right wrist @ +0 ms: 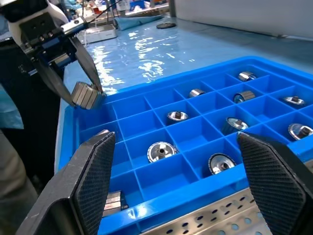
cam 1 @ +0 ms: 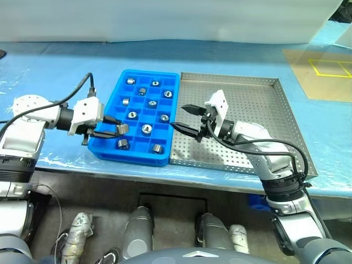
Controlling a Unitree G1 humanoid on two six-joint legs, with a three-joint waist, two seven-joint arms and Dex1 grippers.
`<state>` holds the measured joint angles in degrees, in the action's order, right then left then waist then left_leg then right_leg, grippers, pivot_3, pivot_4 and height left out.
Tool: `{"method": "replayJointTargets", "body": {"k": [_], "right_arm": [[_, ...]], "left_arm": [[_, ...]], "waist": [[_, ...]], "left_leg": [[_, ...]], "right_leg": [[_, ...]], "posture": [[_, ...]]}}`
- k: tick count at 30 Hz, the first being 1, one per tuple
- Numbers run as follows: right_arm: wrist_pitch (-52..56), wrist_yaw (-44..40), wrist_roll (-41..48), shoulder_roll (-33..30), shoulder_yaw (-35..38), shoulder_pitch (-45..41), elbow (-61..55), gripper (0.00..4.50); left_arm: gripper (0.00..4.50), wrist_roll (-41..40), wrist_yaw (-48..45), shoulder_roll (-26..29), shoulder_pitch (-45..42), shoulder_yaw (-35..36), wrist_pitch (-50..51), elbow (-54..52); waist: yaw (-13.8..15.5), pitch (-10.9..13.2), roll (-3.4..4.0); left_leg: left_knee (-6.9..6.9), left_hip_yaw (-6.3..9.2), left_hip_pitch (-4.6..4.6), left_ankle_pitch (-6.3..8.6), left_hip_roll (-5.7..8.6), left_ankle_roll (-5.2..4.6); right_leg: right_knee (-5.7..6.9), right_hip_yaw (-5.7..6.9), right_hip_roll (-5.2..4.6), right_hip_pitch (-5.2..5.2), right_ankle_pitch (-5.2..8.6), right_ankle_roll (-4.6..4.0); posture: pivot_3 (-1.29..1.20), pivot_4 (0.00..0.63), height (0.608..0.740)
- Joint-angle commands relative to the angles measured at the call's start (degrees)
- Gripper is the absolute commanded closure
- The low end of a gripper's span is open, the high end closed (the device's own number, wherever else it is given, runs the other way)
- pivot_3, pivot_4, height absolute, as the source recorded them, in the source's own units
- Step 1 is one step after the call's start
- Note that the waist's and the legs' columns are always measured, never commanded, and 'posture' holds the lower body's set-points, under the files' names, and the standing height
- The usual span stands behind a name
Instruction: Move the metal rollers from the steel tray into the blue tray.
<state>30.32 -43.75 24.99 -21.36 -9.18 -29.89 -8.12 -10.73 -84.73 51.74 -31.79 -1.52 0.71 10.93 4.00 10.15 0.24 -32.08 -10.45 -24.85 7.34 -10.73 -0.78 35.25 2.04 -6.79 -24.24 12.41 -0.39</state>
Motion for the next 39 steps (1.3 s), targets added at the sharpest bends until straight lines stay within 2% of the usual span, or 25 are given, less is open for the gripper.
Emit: {"method": "replayJointTargets", "body": {"k": [1,13,21,31,39], "right_arm": [[-1.9,-1.3,-0.3,0.9,-0.4,-1.7,-0.5,0.41],[-1.3,-1.2,-1.0,2.1,-0.9,-0.1,-2.0,0.41],[-1.8,-0.7,-1.5,4.1,-1.4,0.0,-1.8,0.41],[-2.8,-0.8,-2.6,6.9,-2.5,-0.4,-1.0,0.41],[-3.2,-0.1,-3.5,7.1,-2.1,0.3,-1.5,0.41]], "left_arm": [[3.16,2.7,4.5,0.8,-1.1,1.1,-4.4,2.0],[3.16,2.2,2.1,6.9,3.6,1.3,-5.2,3.6],[3.16,7.5,8.7,7.1,-3.9,1.2,-12.0,14.4],[3.16,12.7,14.2,3.5,-13.2,-1.4,-20.5,33.4],[3.16,14.3,13.5,-1.6,-12.2,-4.5,-24.0,36.8]], "waist": [[0.0,0.0,-0.01],[0.0,0.0,-0.12],[0.2,0.0,-0.28],[0.2,-0.1,-0.34],[0.2,-0.1,-0.51]], "left_leg": [[0.0,0.02,0.02,-0.06,-0.08,0.09],[0.82,-0.2,0.78,-0.37,-0.23,0.61],[0.9,-0.63,0.83,-0.44,-0.4,0.7],[0.91,-0.71,0.89,-0.44,-0.42,0.73],[0.87,-0.73,0.92,-0.45,-0.43,0.73]], "right_leg": [[0.06,-0.04,0.11,-0.02,0.0,0.0],[0.22,-0.6,0.55,-0.12,0.16,-0.27],[0.31,-0.56,0.68,-0.15,0.26,-0.44],[0.35,-0.59,0.68,-0.16,0.26,-0.45],[0.42,-0.6,0.67,-0.15,0.26,-0.46]], "posture": [[-0.02,0.15,0.74],[-0.03,0.15,0.74],[-0.01,0.15,0.74],[-0.03,0.15,0.74],[-0.07,0.15,0.74]]}}
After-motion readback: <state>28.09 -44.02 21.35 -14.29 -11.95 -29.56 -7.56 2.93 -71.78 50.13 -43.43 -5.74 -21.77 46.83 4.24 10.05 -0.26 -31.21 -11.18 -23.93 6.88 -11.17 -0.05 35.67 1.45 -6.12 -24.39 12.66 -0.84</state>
